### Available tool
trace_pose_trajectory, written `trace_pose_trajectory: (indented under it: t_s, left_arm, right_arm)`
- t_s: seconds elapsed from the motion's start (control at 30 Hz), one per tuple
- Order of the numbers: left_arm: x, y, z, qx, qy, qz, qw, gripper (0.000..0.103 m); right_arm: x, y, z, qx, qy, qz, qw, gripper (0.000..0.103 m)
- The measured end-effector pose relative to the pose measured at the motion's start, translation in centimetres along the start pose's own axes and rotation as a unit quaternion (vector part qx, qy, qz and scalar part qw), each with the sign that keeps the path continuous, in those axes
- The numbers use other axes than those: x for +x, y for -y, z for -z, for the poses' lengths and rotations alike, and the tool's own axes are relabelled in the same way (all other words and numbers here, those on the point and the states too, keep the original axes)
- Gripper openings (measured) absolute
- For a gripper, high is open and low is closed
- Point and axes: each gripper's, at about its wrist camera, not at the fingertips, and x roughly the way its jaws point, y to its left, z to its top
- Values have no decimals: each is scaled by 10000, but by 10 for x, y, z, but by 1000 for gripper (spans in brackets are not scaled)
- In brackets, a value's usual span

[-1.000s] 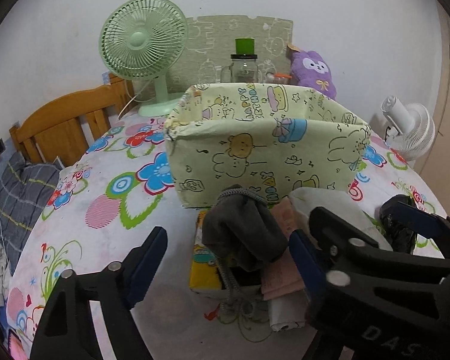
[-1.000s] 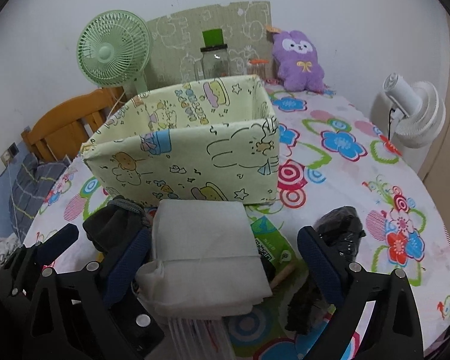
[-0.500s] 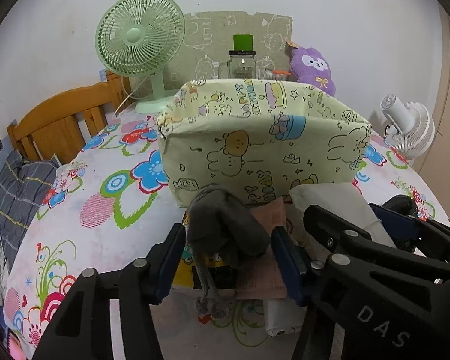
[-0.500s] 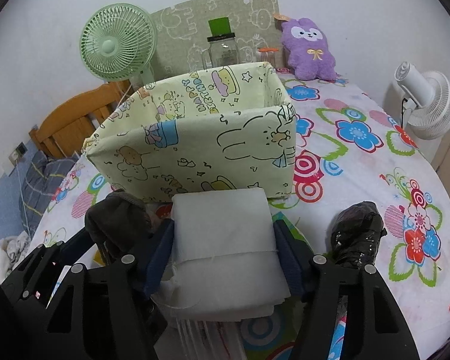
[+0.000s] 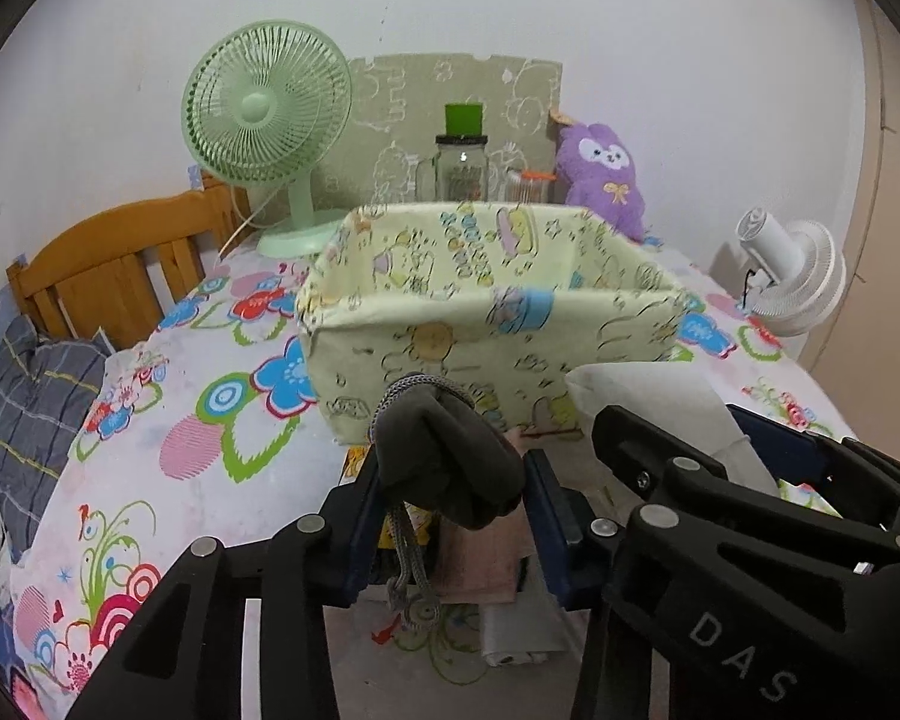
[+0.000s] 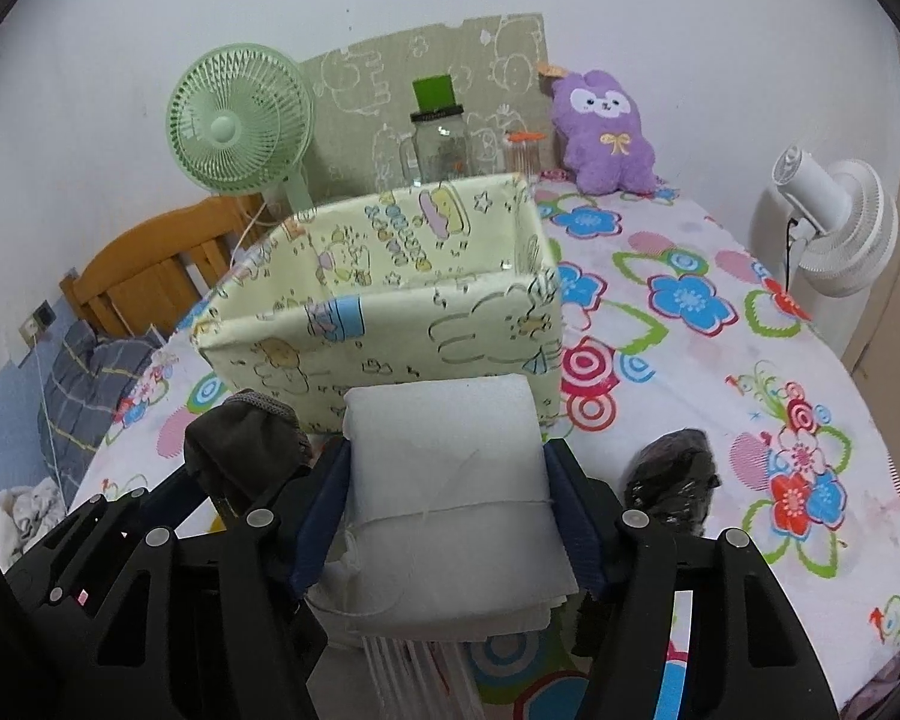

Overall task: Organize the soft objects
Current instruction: 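Lift the grey sock and white cloth with both tools and carry them over the box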

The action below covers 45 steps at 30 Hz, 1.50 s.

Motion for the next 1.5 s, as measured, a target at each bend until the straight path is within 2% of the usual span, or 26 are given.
trace_pose_trajectory:
  t_s: [0.87,1.5]
  left_arm:
    - [-68,17,-29,39,617,53,9981,45]
    - [-62,15,-58,-1,673,42,9977,45]
  right_arm:
    - [-83,-10,-25,-221,751,284,9965,68]
    - [-81,-12,-52,-306,862,259,9955,68]
